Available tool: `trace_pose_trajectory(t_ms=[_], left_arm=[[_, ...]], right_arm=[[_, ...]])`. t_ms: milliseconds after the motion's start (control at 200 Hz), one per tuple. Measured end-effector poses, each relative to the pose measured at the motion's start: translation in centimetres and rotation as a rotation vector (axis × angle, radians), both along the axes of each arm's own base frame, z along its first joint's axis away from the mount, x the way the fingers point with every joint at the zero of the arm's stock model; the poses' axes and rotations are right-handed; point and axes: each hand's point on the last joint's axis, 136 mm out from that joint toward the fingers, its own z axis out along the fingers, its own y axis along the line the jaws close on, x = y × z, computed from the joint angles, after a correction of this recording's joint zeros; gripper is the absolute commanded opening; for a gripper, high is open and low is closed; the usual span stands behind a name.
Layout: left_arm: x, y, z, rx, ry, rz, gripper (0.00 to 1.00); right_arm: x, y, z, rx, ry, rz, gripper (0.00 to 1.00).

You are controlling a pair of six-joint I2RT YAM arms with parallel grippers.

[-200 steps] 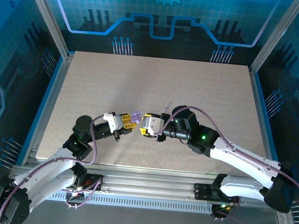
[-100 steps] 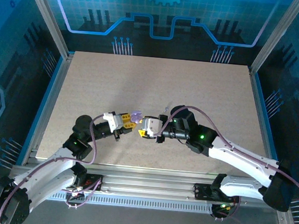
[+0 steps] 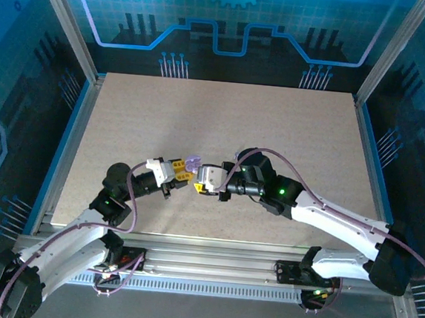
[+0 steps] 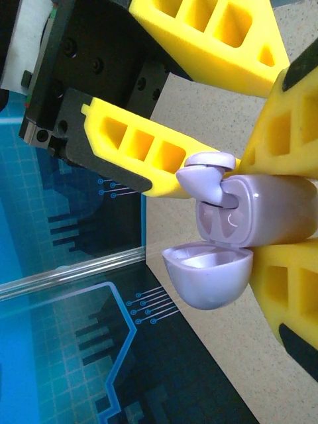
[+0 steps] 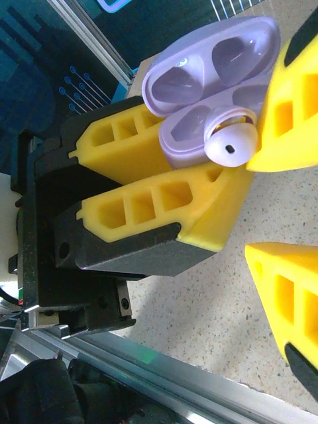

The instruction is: Insert wireless bluetooth earbuds into charging case

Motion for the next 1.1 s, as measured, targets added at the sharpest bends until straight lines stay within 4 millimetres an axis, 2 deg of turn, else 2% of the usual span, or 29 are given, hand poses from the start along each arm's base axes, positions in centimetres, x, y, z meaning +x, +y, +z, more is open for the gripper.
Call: trace_pose_trajectory(t_ms=[285, 620, 760, 1101], left_arm=[[0.0, 0.0, 0.1, -0.002, -0.002, 0.001, 0.12], [0.4, 0.3, 0.2, -0.011, 0.008, 0.029, 0.12], [0.4, 0.3, 0.2, -0.016, 0.015, 0.029, 0.12], [0.1, 0.4, 0.7, -0.025, 0.0, 0.028, 0.12]], right_arm=[[-0.4, 0.0, 0.3, 0.004, -0.014, 0.025, 0.32], [-1.7, -2.4, 3.2, 0.068, -0.001, -0.023, 0.33], [-1.4, -2.8, 2.7, 0.084, 0.048, -0.07, 0.35], [-0.2, -1.7, 1.8, 0.097, 0.096, -0.11, 0.37]])
